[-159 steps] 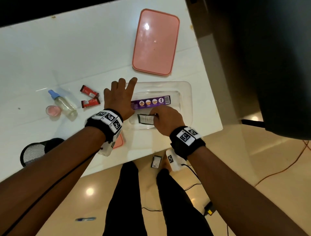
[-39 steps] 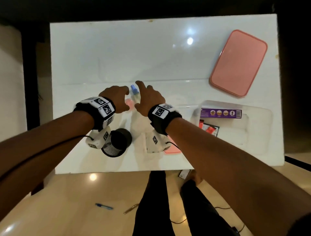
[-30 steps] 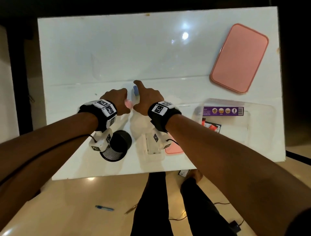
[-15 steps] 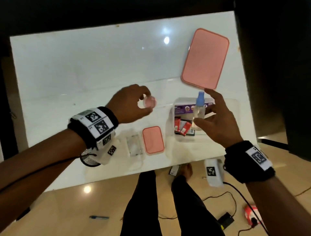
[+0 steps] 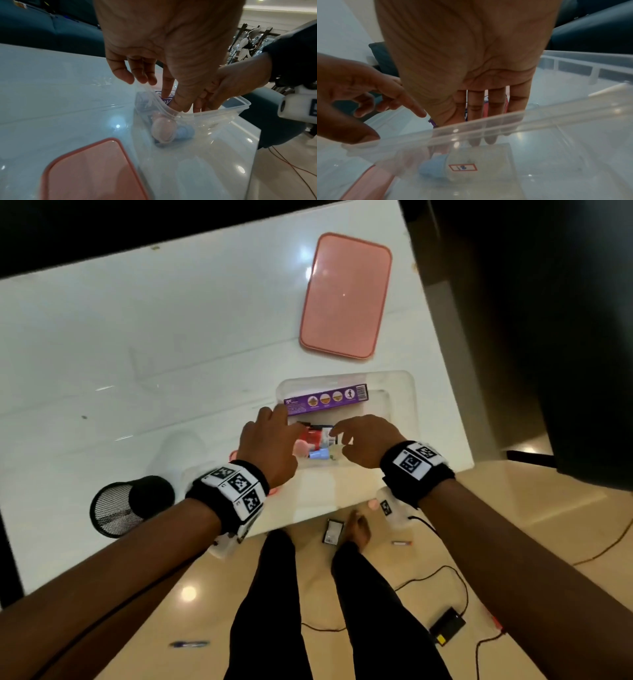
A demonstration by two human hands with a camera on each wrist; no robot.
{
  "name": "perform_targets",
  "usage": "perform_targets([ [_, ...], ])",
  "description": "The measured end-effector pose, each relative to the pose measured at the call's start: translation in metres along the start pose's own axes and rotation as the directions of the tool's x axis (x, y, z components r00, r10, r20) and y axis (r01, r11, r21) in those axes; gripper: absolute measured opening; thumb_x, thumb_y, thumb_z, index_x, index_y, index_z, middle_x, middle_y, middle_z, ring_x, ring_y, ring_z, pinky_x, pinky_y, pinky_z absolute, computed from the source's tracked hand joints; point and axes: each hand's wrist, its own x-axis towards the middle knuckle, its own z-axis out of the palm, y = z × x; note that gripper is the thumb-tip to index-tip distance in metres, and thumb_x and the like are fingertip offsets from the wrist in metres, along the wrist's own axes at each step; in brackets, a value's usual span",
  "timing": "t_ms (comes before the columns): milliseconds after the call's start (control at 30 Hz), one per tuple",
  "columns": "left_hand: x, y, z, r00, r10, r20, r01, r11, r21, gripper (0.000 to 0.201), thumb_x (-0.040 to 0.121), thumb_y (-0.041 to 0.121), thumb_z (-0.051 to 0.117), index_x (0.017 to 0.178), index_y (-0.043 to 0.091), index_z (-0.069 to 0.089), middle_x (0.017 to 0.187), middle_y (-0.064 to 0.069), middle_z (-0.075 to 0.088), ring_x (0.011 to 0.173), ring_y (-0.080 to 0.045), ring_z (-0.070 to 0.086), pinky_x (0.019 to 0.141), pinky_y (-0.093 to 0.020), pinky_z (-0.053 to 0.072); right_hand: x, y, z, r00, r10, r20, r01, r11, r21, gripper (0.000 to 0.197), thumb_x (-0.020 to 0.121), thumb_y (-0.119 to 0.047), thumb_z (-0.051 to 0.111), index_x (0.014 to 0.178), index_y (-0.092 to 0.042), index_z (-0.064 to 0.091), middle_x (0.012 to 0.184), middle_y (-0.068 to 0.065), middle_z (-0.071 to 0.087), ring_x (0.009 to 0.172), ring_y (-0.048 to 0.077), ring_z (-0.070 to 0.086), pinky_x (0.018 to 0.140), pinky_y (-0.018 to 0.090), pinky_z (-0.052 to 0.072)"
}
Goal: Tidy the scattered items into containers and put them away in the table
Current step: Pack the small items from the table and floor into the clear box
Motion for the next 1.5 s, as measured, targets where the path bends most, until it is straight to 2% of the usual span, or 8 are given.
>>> perform_targets([
  [167, -0.005, 0.010, -0.001, 0.997, -0.046, -0.060, 0.042, 0.996, -0.073, 0.046, 0.085, 0.042, 0.062, 0.128, 0.025, 0.056, 0.119, -0.006, 0.050, 0.109, -0.027, 0.046, 0.083, -0.039, 0.048, -0.012, 0.013, -0.007, 0.994, -0.073, -0.079, 0.080, 0.993, 0.088, 0.036, 0.089, -0.021, 0.056, 0.123, -0.033, 0.061, 0.116, -0.003, 0.067, 0.104, 0.020, 0.061, 0.094, 0.034, 0.048],
  [400, -0.031, 0.053, 0.004, 0.956, -0.104, -0.273, -0.009, 0.924, -0.383, 0.018, 0.087, 0.025, 0.063, 0.103, 0.020, 0.066, 0.086, 0.008, 0.049, 0.078, -0.017, 0.051, 0.067, -0.028, 0.036, -0.076, 0.052, -0.033, 0.923, -0.089, -0.375, 0.208, 0.934, 0.290, 0.024, 0.091, -0.028, 0.059, 0.114, -0.032, 0.065, 0.091, -0.014, 0.066, 0.085, 0.011, 0.062, 0.081, 0.026, 0.047],
  [600, -0.069, 0.103, 0.067, 0.975, -0.149, -0.166, 0.025, 0.812, -0.583, 0.013, 0.087, 0.026, 0.063, 0.099, 0.024, 0.066, 0.073, 0.006, 0.058, 0.068, -0.012, 0.053, 0.065, -0.027, 0.038, -0.131, 0.116, 0.024, 0.879, 0.092, -0.468, 0.139, 0.889, 0.436, 0.018, 0.091, -0.025, 0.060, 0.106, -0.031, 0.068, 0.083, -0.014, 0.064, 0.072, 0.002, 0.061, 0.073, 0.025, 0.050],
  [767, -0.116, 0.145, 0.157, 0.991, -0.116, 0.063, 0.127, 0.706, -0.697, 0.012, 0.084, 0.018, 0.064, 0.093, 0.025, 0.068, 0.070, 0.006, 0.061, 0.068, -0.015, 0.058, 0.065, -0.026, 0.043, -0.167, 0.170, 0.141, 0.885, 0.255, -0.390, -0.023, 0.859, 0.511, 0.016, 0.090, -0.018, 0.064, 0.102, -0.025, 0.071, 0.085, -0.008, 0.065, 0.078, 0.013, 0.062, 0.079, 0.033, 0.053],
  [1033, -0.145, 0.169, 0.302, 0.947, 0.109, 0.302, 0.090, 0.813, -0.575, 0.017, 0.085, 0.020, 0.061, 0.100, 0.023, 0.067, 0.089, 0.004, 0.064, 0.080, -0.014, 0.058, 0.073, -0.027, 0.046, -0.180, 0.245, 0.334, 0.863, 0.498, 0.085, -0.462, 0.709, 0.532, 0.016, 0.090, -0.028, 0.063, 0.105, -0.030, 0.067, 0.101, 0.001, 0.066, 0.095, 0.024, 0.061, 0.079, 0.029, 0.044],
  [1133, -0.123, 0.175, 0.341, 0.921, 0.139, 0.364, 0.071, 0.859, -0.507, 0.020, 0.084, 0.020, 0.062, 0.104, 0.024, 0.065, 0.090, 0.003, 0.061, 0.080, -0.014, 0.057, 0.074, -0.026, 0.045, -0.162, 0.274, 0.389, 0.801, 0.557, 0.219, -0.569, 0.597, 0.566, 0.022, 0.091, -0.034, 0.062, 0.112, -0.029, 0.063, 0.106, 0.003, 0.065, 0.090, 0.023, 0.057, 0.081, 0.031, 0.044],
  [1300, -0.031, 0.190, 0.416, 0.909, 0.200, 0.367, -0.064, 0.935, -0.350, 0.042, 0.083, 0.026, 0.063, 0.124, 0.019, 0.055, 0.106, -0.007, 0.058, 0.093, -0.025, 0.059, 0.084, -0.036, 0.049, -0.096, 0.323, 0.467, 0.658, 0.722, 0.213, -0.613, 0.350, 0.709, 0.041, 0.089, -0.041, 0.061, 0.126, -0.026, 0.051, 0.101, 0.008, 0.065, 0.086, 0.029, 0.059, 0.072, 0.034, 0.046],
  [1500, 0.102, 0.203, 0.497, 0.971, 0.124, 0.206, -0.081, 0.976, -0.202, 0.074, 0.081, 0.025, 0.069, 0.145, 0.022, 0.032, 0.127, -0.022, 0.043, 0.107, -0.044, 0.052, 0.094, -0.046, 0.044, -0.004, 0.361, 0.524, 0.509, 0.816, 0.274, -0.414, -0.048, 0.909, 0.057, 0.084, -0.049, 0.062, 0.123, -0.020, 0.033, 0.086, 0.001, 0.060, 0.074, 0.028, 0.065, 0.069, 0.040, 0.058],
])
